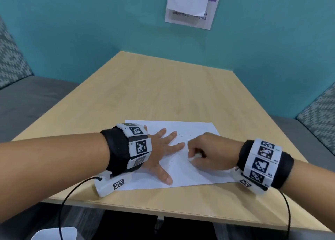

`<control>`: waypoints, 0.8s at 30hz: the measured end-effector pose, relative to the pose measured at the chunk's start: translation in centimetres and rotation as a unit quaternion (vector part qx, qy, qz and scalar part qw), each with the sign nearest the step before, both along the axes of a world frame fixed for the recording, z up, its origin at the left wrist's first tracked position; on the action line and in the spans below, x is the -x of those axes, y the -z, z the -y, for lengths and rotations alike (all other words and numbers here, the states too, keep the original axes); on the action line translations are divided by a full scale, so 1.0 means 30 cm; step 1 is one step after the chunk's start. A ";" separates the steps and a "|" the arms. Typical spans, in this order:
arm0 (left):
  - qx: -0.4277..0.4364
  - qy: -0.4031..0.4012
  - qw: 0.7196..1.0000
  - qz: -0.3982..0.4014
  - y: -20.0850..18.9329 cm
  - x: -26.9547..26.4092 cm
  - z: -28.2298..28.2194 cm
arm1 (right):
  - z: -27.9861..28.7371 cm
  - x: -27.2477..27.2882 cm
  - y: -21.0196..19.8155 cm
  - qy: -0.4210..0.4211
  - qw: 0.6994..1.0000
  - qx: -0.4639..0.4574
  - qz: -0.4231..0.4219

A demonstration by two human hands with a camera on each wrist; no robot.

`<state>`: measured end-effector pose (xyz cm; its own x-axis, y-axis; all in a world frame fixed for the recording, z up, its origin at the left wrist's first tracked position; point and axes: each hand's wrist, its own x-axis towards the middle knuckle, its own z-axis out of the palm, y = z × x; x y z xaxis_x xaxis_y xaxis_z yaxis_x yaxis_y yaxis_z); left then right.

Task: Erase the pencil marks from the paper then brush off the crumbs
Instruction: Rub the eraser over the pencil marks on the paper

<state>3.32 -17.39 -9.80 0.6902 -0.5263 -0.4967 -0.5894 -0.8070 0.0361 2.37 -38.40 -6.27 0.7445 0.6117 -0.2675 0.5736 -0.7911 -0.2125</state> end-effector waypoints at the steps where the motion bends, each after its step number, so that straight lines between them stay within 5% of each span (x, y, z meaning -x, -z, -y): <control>1: -0.001 0.002 1.000 0.002 -0.002 0.000 0.000 | -0.008 0.016 0.006 -0.015 1.000 0.002 -0.002; 4: -0.010 0.012 1.000 0.001 -0.005 -0.005 0.002 | -0.051 0.085 0.022 -0.077 0.996 -0.006 -0.045; 8: -0.006 0.005 1.000 -0.004 -0.007 -0.005 0.001 | 0.010 -0.018 -0.005 0.007 1.000 0.000 -0.001; 13: -0.011 0.012 1.000 -0.008 -0.010 -0.011 -0.003 | -0.042 0.078 0.027 -0.067 0.997 -0.008 -0.046; 17: -0.011 0.006 1.000 -0.011 -0.020 0.002 -0.004 | 0.030 -0.035 0.002 0.019 1.000 0.012 -0.008; 24: -0.064 0.064 0.996 0.024 -0.059 -0.014 0.059 | 0.024 -0.040 0.022 0.006 1.000 0.007 -0.009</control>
<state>3.74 -19.15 -8.02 0.6460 -0.5463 -0.5332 -0.6866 -0.7211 -0.0930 3.58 -39.12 -6.95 0.7461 0.5995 -0.2898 0.5607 -0.8003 -0.2122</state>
